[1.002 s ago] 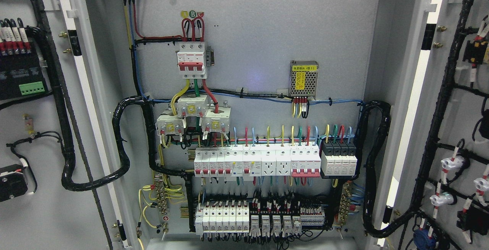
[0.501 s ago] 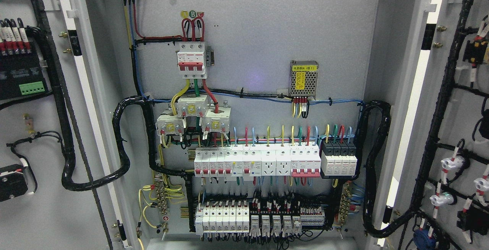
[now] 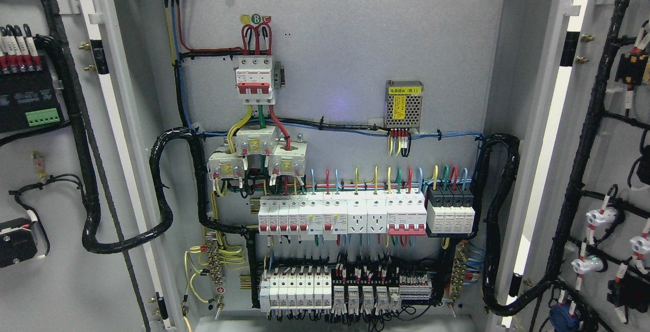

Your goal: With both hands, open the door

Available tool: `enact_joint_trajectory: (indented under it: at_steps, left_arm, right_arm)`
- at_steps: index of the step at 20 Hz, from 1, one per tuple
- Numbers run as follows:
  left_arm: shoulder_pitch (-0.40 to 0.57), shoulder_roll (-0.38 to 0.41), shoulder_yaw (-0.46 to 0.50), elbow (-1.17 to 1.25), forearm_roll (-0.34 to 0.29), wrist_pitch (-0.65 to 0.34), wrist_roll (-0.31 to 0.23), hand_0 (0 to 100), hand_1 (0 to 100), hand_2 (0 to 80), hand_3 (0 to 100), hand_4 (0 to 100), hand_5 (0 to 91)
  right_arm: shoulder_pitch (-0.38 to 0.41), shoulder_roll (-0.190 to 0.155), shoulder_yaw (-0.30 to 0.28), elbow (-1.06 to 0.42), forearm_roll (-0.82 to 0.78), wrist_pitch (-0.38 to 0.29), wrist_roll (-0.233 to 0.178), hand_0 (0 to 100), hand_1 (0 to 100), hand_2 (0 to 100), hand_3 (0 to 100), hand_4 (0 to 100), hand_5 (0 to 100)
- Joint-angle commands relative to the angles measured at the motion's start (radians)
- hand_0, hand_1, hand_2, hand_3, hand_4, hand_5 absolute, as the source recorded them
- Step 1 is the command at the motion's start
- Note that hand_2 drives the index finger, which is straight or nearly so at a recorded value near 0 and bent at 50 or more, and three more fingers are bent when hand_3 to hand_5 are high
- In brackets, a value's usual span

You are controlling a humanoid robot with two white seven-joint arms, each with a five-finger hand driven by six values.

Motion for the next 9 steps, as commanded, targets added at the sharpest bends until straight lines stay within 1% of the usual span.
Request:
enact_joint_trajectory:
  at_steps: [1,9]
  left_arm:
    - [-0.004,-0.034,0.034,0.078,0.000,-0.015,-0.003,0,0,0.0,0,3,0.0]
    - [-0.003,-0.037,0.033,0.051,0.000,-0.017,-0.003,0,0,0.0,0,3,0.0]
  right_arm:
    - [0.001,0.046,-0.002,0.075,0.031,0.009,-0.002,11,0,0,0,0,0]
    - [0.003,0.046,-0.001,0.076,0.034,0.015,-0.002,11,0,0,0,0,0]
